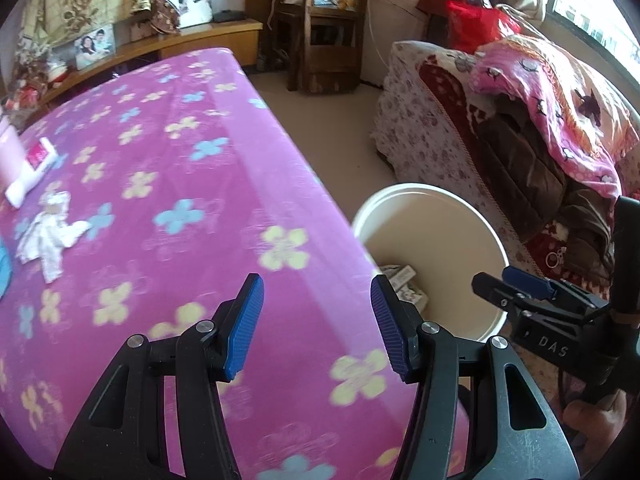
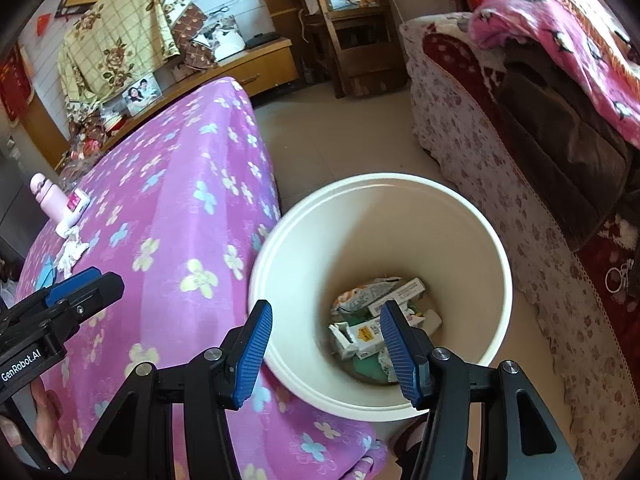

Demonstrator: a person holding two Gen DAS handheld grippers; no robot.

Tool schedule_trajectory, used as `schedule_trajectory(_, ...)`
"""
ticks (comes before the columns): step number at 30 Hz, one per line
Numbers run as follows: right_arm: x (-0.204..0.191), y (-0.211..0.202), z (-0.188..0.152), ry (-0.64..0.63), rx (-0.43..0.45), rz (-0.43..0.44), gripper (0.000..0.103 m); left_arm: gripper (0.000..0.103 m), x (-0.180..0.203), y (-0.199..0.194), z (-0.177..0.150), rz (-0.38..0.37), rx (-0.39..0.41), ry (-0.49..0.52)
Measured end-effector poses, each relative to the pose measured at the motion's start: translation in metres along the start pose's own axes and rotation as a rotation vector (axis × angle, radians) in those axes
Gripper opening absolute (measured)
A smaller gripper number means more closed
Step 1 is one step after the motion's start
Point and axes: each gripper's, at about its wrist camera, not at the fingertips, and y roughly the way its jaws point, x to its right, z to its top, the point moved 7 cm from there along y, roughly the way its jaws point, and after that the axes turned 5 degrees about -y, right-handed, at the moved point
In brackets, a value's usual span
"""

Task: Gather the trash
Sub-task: 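Move both open tools back over the table toward the blue wipes pack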

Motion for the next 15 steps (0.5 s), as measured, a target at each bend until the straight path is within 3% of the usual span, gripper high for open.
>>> schedule_trajectory(15,-0.111,0.005,0.010,-0.145,0.004,0.104,0.060,0.054,-0.110,-0.048,-0.015,0.118,0.054,-0.102)
